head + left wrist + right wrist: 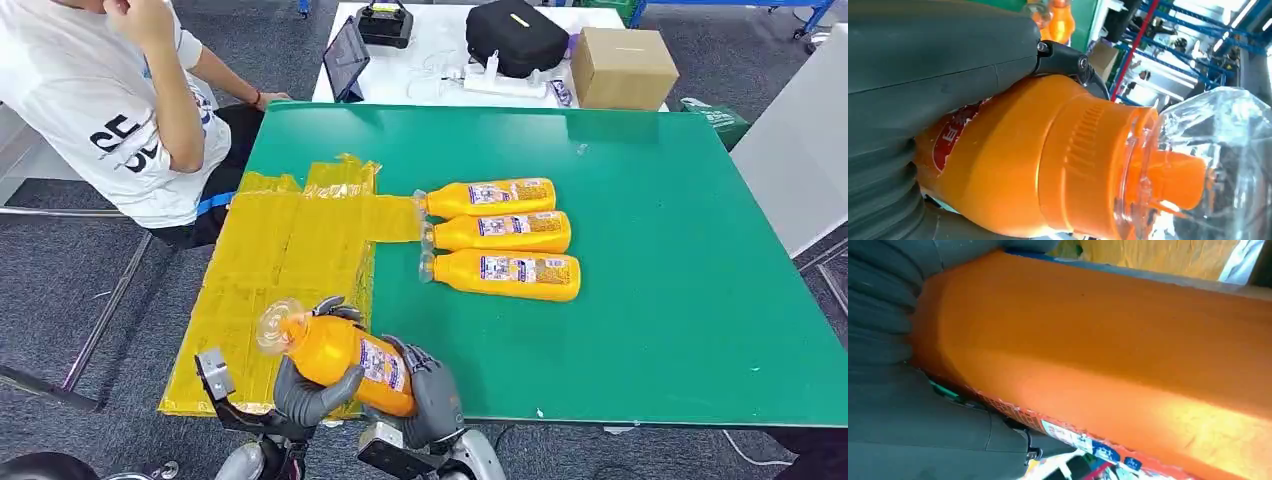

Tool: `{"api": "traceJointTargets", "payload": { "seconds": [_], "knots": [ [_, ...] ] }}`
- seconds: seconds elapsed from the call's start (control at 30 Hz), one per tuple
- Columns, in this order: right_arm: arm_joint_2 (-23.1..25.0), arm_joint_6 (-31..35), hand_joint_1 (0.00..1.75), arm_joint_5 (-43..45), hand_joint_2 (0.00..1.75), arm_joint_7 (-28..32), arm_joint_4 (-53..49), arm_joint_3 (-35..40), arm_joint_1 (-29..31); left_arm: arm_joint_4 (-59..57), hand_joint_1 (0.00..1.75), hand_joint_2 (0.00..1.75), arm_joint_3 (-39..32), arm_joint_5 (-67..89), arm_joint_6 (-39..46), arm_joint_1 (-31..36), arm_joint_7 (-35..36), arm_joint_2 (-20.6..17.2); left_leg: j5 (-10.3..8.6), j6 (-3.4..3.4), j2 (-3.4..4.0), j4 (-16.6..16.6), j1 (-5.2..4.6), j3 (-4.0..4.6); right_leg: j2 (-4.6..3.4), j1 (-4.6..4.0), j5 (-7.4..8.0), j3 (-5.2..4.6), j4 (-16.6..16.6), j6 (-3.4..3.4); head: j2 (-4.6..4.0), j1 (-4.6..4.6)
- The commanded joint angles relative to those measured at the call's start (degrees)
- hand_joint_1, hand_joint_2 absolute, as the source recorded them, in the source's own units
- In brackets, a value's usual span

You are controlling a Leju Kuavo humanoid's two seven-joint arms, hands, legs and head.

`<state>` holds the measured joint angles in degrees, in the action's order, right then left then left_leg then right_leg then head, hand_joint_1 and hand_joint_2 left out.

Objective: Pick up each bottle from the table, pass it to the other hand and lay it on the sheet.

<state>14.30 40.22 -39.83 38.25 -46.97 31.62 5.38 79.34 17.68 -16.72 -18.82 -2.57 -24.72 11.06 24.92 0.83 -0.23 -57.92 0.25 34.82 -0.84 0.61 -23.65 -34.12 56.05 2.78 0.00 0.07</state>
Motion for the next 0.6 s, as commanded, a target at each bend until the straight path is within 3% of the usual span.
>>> {"api": "traceJointTargets", "payload": {
  "seconds": [0.03, 0.07, 0.1, 0.13, 0.2, 0.3, 0.4, 0.5, 0.6],
  "knots": [
    [5.0, -0.2, 1.75, -9.8, 1.75, -0.4, -4.2, -11.3, -1.8, -0.9, 1.75, 1.75, 5.2, 1.1, -1.4, 0.8, 0.8, -1.7, 0.09, -0.05, 0.01, 0.0, 0.02, -0.16, 0.07, -0.04, -0.1, 0.16, 0.0, -0.09, 0.0, 0.0],
    [5.0, -0.2, 0.03, -9.8, 1.75, -0.4, -4.2, -11.3, -1.8, -0.9, 1.75, 1.75, 5.2, 1.1, -1.4, 0.8, 0.8, -1.7, 0.04, -0.03, -0.01, 0.0, 0.0, -0.09, 0.07, -0.01, -0.06, 0.09, 0.0, -0.06, 0.0, 0.0],
    [5.1, -0.2, 0.0, -8.2, 0.0, -0.1, -2.4, -10.3, -0.8, -1.1, 1.75, 1.75, 5.1, 0.0, -2.1, 0.9, 1.0, -1.5, 0.1, -0.04, 0.03, 0.0, 0.02, -0.2, 0.06, -0.05, -0.1, 0.19, 0.0, -0.1, 0.0, 0.0],
    [4.8, -2.4, 0.0, -3.3, 0.0, 1.2, -1.3, -8.1, -0.1, -1.1, 1.75, 1.75, 4.6, -1.2, -2.3, 1.0, 1.3, -1.4, 0.08, -0.03, 0.03, 0.0, 0.02, -0.15, 0.04, -0.03, -0.07, 0.15, 0.0, -0.07, 0.0, 0.0],
    [4.7, -2.2, 0.0, -2.5, 0.0, 1.0, -1.6, -7.1, -0.1, -0.9, 1.75, 1.75, 4.4, -1.4, -2.3, 1.1, 1.4, -1.4, 0.17, -0.06, 0.11, 0.0, 0.05, -0.33, 0.0, -0.08, -0.13, 0.32, 0.0, -0.13, 0.0, 0.0],
    [1.7, -12.9, 0.0, 8.0, 0.0, 1.8, -7.3, -0.8, -0.9, -0.8, 1.75, 1.75, 2.2, -2.3, -0.6, 2.2, 1.5, -0.9, 0.05, -0.03, 0.06, 0.0, 0.01, -0.05, -0.01, -0.02, -0.03, 0.07, 0.0, -0.06, 0.0, 0.04],
    [-1.0, -17.5, 0.0, 9.9, 0.0, 0.7, -13.8, 2.6, -2.0, -0.5, 1.75, 1.75, -1.6, 1.9, 6.9, 6.2, -0.8, 0.2, 0.09, -0.05, -0.03, -0.1, 0.05, -0.09, 0.11, -0.07, -0.09, 0.15, 0.1, -0.1, 0.0, 0.0],
    [-1.7, -18.3, 0.0, 10.4, 0.0, 0.2, -16.1, 3.1, -2.6, -0.6, 1.75, 1.75, -2.9, 1.4, 7.9, 8.3, 0.3, 0.1, -0.01, -0.02, -0.09, 0.0, 0.03, 0.04, 0.15, -0.04, -0.02, 0.0, 0.0, -0.05, 0.0, 0.0],
    [-2.1, -20.5, 0.0, 14.0, 0.0, 0.9, -19.9, 2.7, -3.4, -1.6, 1.75, 1.75, -7.3, 5.1, 17.3, 12.8, -2.4, 1.1, 0.04, -0.04, -0.09, 0.0, 0.06, -0.12, 0.18, -0.08, -0.07, 0.16, 0.0, -0.1, 0.0, 0.0]
  ]
}}
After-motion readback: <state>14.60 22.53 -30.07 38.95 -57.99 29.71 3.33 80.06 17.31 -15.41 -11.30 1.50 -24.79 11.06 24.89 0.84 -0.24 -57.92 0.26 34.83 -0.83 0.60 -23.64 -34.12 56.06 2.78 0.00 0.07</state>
